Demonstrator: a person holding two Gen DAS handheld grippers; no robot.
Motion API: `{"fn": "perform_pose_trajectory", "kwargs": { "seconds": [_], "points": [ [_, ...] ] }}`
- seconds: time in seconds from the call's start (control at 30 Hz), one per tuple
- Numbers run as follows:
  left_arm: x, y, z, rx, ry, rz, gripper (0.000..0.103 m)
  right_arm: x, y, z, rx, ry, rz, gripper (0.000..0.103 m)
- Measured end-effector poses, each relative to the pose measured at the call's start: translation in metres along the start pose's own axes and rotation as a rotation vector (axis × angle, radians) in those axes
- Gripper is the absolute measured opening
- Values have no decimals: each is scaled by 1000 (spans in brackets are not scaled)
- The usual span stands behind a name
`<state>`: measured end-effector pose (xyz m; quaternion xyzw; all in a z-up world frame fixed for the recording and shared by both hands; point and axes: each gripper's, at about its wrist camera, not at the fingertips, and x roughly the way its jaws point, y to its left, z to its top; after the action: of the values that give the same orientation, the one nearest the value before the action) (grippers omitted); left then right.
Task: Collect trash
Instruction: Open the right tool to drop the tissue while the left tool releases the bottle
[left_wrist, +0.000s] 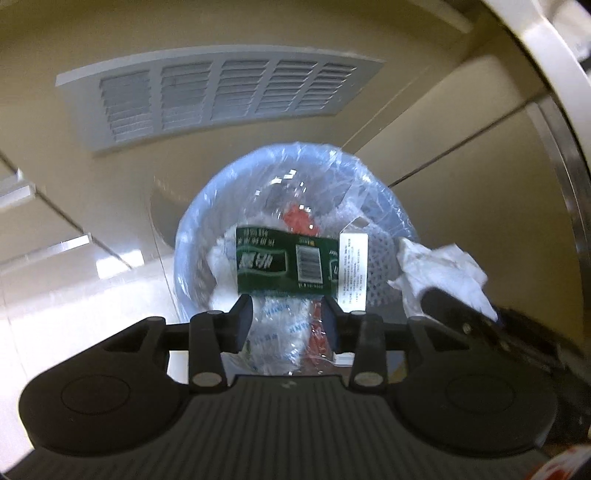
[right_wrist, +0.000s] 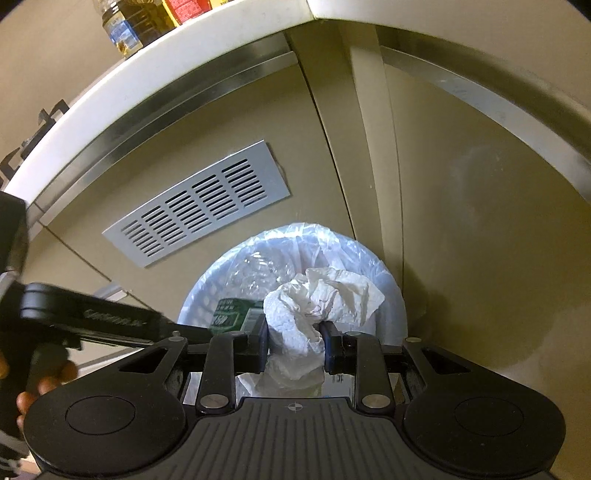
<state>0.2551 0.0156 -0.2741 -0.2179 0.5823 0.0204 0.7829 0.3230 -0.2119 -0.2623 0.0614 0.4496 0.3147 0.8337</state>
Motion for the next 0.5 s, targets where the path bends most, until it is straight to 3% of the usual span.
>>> {"fn": "perform_pose_trajectory", "kwargs": {
  "seconds": [0.03,0.13,0.17,0.43,0.5],
  "points": [
    [-2,-3,0,35,-11,13,35,2,0,0,7,-3,5,28],
    [-3,-12,0,121,-31,46,34,7,0,3,30,-29,4,50],
    [-3,-13,0,138,-33,47,34,7,1,3,27,-47,5,53],
    [2,-19,-1,209,-44,56,29,8,0,1,6,-51,-11,52],
    [4,-21,-1,223,-48,61,27,10,-1,-1,-3,-45,-20,43]
  ]
}}
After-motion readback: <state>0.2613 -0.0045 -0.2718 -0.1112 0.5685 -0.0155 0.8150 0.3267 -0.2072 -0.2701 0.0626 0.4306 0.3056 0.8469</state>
